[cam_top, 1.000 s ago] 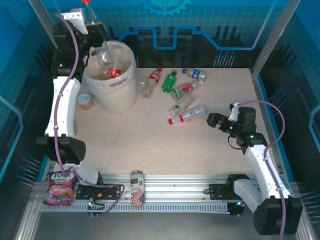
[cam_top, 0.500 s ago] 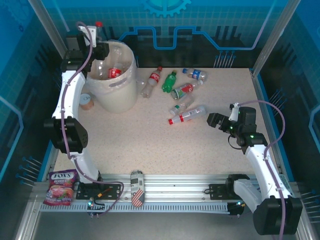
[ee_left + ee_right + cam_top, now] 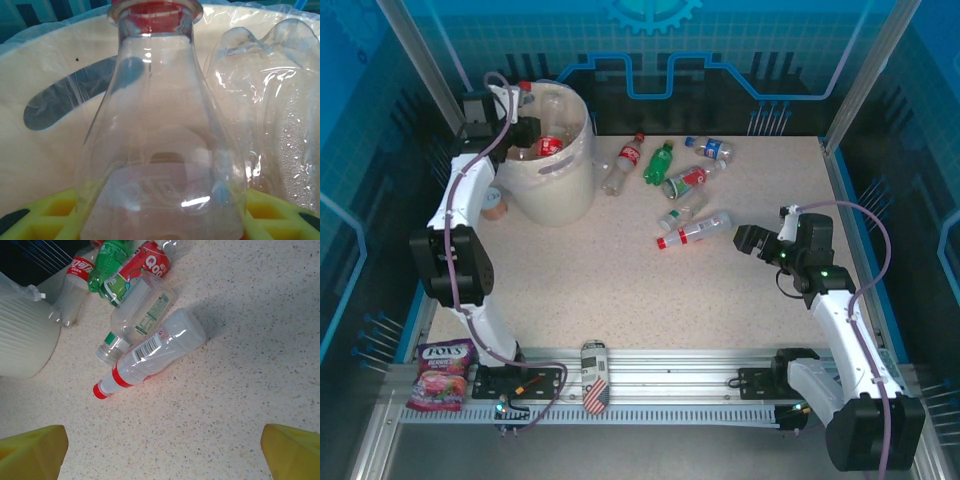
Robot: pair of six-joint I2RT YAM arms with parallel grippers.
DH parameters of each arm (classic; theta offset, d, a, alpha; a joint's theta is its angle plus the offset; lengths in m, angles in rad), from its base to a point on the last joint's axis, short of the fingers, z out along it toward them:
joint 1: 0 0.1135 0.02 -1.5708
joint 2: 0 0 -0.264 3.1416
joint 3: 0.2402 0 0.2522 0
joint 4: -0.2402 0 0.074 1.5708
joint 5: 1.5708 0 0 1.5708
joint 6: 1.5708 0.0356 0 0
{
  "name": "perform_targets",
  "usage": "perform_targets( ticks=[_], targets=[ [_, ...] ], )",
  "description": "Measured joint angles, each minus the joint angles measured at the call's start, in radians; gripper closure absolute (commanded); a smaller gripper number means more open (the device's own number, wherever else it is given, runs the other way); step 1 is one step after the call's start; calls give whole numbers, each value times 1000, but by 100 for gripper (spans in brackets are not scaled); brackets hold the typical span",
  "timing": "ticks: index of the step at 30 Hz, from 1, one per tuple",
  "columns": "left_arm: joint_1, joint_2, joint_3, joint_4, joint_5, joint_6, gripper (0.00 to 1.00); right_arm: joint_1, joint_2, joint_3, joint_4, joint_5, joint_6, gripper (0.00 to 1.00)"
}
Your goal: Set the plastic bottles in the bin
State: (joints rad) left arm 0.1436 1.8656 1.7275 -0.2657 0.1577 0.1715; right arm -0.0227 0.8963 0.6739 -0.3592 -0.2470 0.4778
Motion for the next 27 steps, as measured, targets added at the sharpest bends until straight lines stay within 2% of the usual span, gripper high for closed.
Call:
perform_targets(
  ticks=[1, 2, 6, 8, 14, 23, 27],
  targets=[
    [1, 0, -5, 8, 2, 0, 44, 0, -1, 0, 5, -1, 2, 0],
    [2, -2, -10, 15, 2, 4, 35, 0, 0, 0, 12, -1, 5, 0],
    [11, -17, -17, 20, 2, 13, 8, 0, 0, 0, 23, -4, 12, 0],
    [11, -27, -17, 13, 8, 13, 1, 0, 0, 0, 27, -8, 16, 0],
    [6, -42, 4, -24, 36, -8, 2, 0, 12, 0, 38, -20, 21, 0],
    [5, -46, 38, -27, 79, -88, 28, 0, 12, -1, 38, -23, 21, 0],
    [-8, -43, 77, -49, 93, -95, 31, 0, 12, -1, 39, -24, 24, 0]
  ],
)
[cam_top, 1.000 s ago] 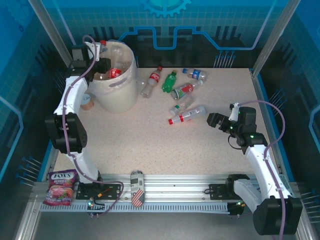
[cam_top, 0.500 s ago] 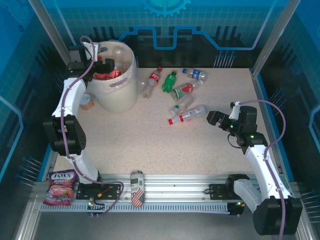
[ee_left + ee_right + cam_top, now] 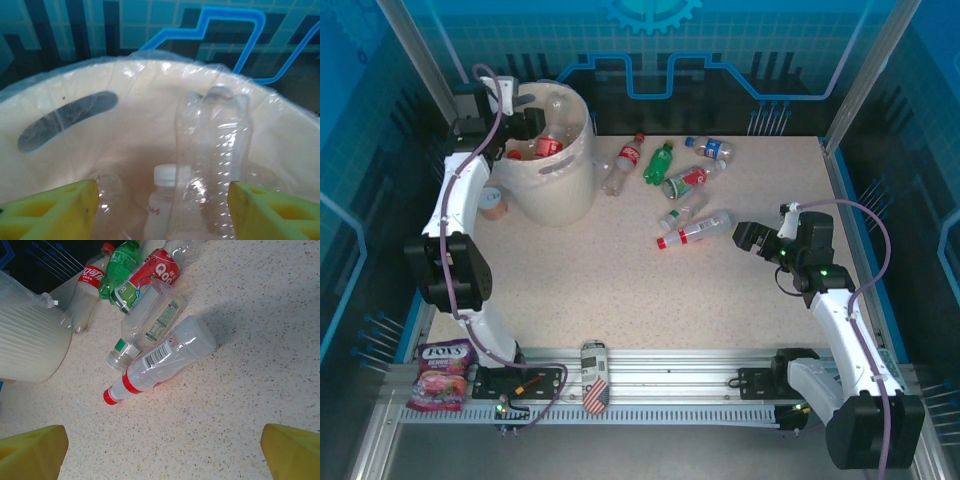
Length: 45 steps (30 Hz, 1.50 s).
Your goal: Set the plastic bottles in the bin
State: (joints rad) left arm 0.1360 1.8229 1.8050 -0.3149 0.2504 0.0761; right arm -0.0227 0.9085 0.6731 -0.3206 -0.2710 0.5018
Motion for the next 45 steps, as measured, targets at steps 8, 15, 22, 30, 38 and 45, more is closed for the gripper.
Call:
perform_targets(
  ticks=[8, 15, 22, 30, 38, 45],
  targets=[
    [-76, 90, 177, -59, -12, 24, 11, 0, 6, 0, 0, -3, 8, 0],
    [-79, 221, 236, -152, -98, 20, 34, 0, 6, 0, 0, -3, 7, 0],
    [-78, 222, 192, -187, -196, 0, 43, 0, 8, 0, 0, -3, 7, 0],
    [-74, 160, 86, -143, -209, -17, 34, 0, 29, 0, 7, -11, 7, 0],
    [-74, 146, 97, -217, -208, -11, 11, 0, 29, 0, 7, -10, 7, 0],
    [-74, 75, 126, -261, -205, 21, 5, 1, 29, 0, 7, -9, 14, 0]
  ],
)
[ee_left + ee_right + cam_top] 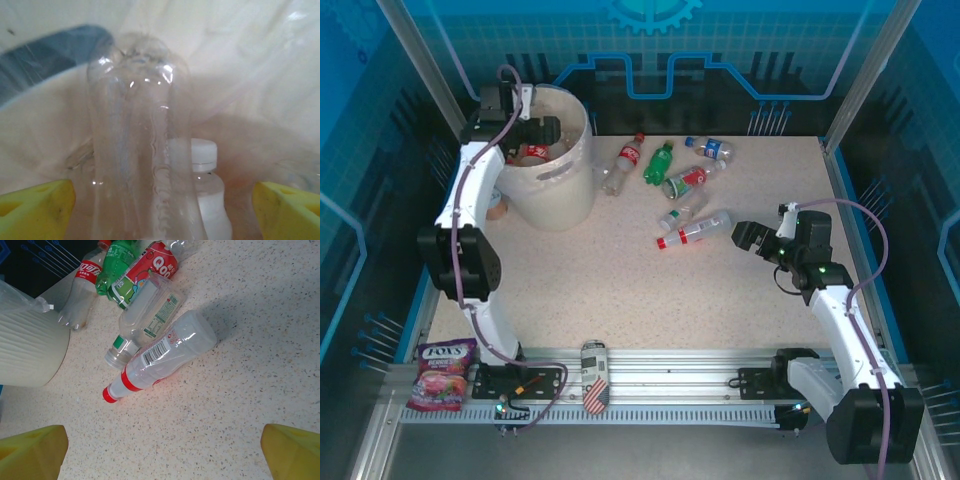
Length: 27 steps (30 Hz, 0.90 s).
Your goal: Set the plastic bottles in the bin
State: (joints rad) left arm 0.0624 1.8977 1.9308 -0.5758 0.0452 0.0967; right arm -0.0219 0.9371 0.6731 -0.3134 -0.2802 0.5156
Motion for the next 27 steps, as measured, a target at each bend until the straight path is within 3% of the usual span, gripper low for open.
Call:
perform_targets(
  ticks=[7, 11, 22, 27],
  targets=[
    [-5, -150, 11, -25, -6, 34, 4, 7, 12, 0, 2, 18, 14, 0],
    [-42, -237, 10, -48, -24, 41, 4, 38, 49, 1, 18, 45, 27, 6],
    [-291, -506, -242, -43, -50, 6, 5, 127, 257, 68, 76, 167, 45, 22],
    [-400, -601, -472, 6, 37, -85, 5, 145, 380, 93, 140, 213, 86, 23]
  ],
)
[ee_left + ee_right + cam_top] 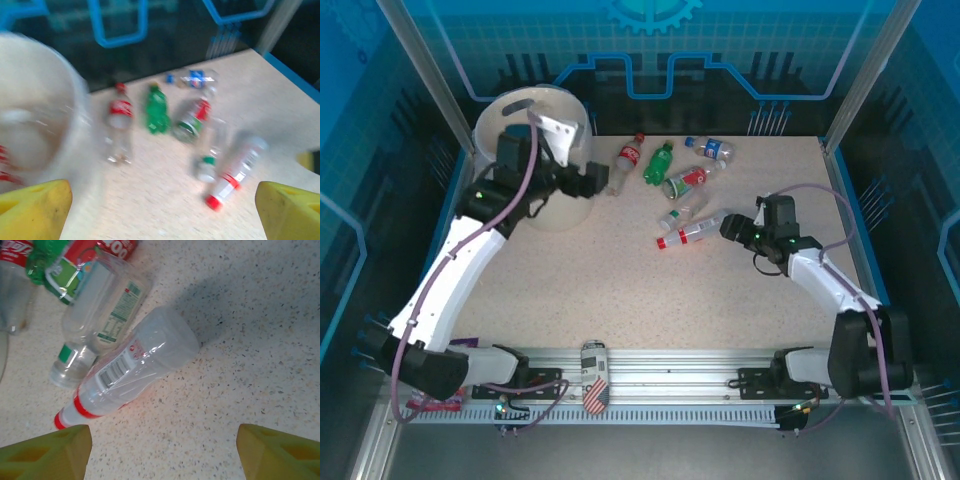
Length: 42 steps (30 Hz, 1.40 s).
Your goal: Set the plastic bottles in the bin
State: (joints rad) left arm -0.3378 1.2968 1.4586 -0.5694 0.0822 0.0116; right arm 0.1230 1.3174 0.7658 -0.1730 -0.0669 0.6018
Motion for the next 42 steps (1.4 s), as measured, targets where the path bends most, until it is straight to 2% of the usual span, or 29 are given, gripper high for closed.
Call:
perform_targets(
  ticks=[6, 11, 14, 18, 23, 37, 42],
  targets=[
    [-112, -2, -221, 77, 98, -135, 6, 52, 121, 48, 48, 57, 72, 23],
    [-230, 11, -360, 130, 62, -224, 5, 92, 207, 69, 97, 111, 141, 16],
    [-268, 12, -431, 196, 30, -287, 6, 109, 247, 72, 116, 147, 177, 13],
    [-279, 12, -500, 267, -6, -363, 6, 126, 302, 85, 136, 180, 204, 12],
    [-281, 12, -506, 301, -48, -399, 6, 140, 378, 135, 166, 210, 231, 13],
    [-283, 30, -506, 336, -68, -407, 5, 143, 481, 253, 179, 227, 218, 16],
    [-283, 48, -506, 336, -68, -407, 5, 95, 481, 259, 144, 205, 174, 18]
  ],
)
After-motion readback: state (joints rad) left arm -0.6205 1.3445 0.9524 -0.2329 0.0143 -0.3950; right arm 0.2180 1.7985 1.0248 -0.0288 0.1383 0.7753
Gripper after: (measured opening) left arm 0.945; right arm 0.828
